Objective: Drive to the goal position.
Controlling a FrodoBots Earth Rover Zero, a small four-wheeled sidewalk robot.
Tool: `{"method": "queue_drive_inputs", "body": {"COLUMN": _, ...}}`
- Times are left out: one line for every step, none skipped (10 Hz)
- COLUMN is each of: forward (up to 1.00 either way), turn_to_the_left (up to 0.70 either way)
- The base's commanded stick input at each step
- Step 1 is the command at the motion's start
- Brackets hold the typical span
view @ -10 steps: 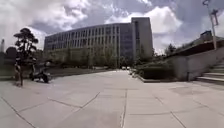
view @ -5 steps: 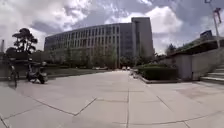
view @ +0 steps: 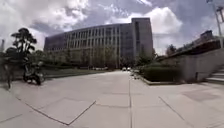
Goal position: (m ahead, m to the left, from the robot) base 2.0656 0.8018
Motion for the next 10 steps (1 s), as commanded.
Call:
{"method": "queue_drive_inputs", "body": {"forward": 0.5, "turn_to_the_left": 0.0}}
{"method": "queue_drive_inputs", "body": {"forward": 0.5, "turn_to_the_left": 0.0}}
{"method": "queue_drive_inputs", "body": {"forward": 0.5, "turn_to_the_left": 0.0}}
{"method": "queue_drive_inputs", "body": {"forward": 0.5, "turn_to_the_left": 0.0}}
{"method": "queue_drive_inputs", "body": {"forward": 0.5, "turn_to_the_left": 0.0}}
{"method": "queue_drive_inputs", "body": {"forward": 0.5, "turn_to_the_left": 0.0}}
{"method": "queue_drive_inputs", "body": {"forward": 0.5, "turn_to_the_left": 0.0}}
{"method": "queue_drive_inputs", "body": {"forward": 0.5, "turn_to_the_left": 0.0}}
{"method": "queue_drive_inputs", "body": {"forward": 0.5, "turn_to_the_left": 0.0}}
{"method": "queue_drive_inputs", "body": {"forward": 0.5, "turn_to_the_left": 0.0}}
